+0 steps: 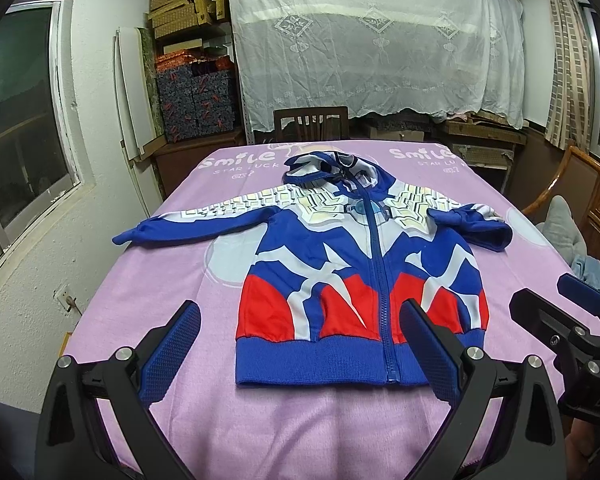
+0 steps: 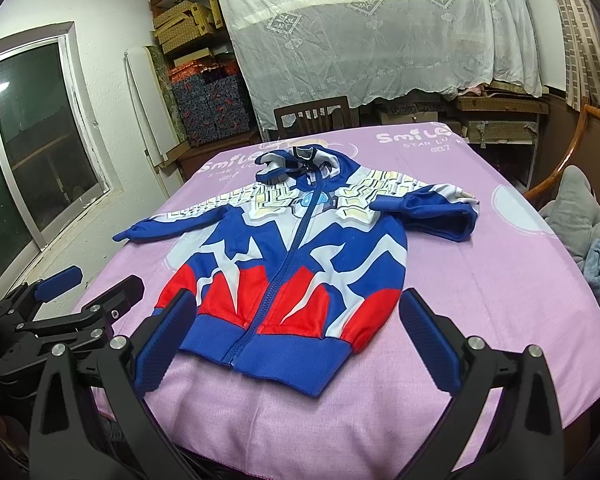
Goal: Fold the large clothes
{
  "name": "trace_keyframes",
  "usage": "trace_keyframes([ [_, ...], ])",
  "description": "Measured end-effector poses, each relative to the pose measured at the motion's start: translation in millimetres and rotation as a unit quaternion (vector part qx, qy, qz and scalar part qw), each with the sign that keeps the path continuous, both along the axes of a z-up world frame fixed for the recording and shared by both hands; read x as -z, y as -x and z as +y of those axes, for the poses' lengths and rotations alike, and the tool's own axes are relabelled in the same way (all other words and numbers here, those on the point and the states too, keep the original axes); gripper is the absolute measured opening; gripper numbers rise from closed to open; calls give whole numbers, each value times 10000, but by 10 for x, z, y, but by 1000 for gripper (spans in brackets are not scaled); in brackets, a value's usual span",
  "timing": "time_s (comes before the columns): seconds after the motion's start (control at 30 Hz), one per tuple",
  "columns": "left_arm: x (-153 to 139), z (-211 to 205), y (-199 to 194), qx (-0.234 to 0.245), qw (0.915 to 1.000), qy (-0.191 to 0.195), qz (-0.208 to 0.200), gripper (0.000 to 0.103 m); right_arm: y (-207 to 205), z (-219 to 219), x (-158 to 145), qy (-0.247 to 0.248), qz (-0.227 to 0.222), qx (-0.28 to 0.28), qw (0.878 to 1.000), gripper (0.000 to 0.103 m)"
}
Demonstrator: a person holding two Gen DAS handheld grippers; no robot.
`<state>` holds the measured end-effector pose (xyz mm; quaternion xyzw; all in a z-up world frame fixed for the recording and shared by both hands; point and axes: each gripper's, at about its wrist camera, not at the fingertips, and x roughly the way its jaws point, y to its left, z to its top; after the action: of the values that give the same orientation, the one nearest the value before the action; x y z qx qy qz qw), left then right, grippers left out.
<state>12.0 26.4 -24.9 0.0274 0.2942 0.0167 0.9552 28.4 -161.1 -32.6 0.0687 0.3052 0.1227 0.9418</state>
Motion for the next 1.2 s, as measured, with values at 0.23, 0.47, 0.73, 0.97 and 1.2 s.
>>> trace_keyframes([
  [0.23,-13,-4,-5,-2,10000,1,8,100,-5,7,14,-8,15,5,10000,99],
  [0.47,25,-45,0,-1,10000,-6,39,100,8,12,50,-14,24,-8,10000,99],
  [0.73,19,-53,-12,-2,9999,-6,115,100,33,34,100,-35,62,-7,10000,99],
  [0.97,86,138,-127,81,9986,281,430,100,-28,-59,218,-296,405,-70,9987,99],
  [1.2,414,680,-461,-182,9855,1160,1224,99,-293,-463,628,-1040,1346,-15,9854,99],
])
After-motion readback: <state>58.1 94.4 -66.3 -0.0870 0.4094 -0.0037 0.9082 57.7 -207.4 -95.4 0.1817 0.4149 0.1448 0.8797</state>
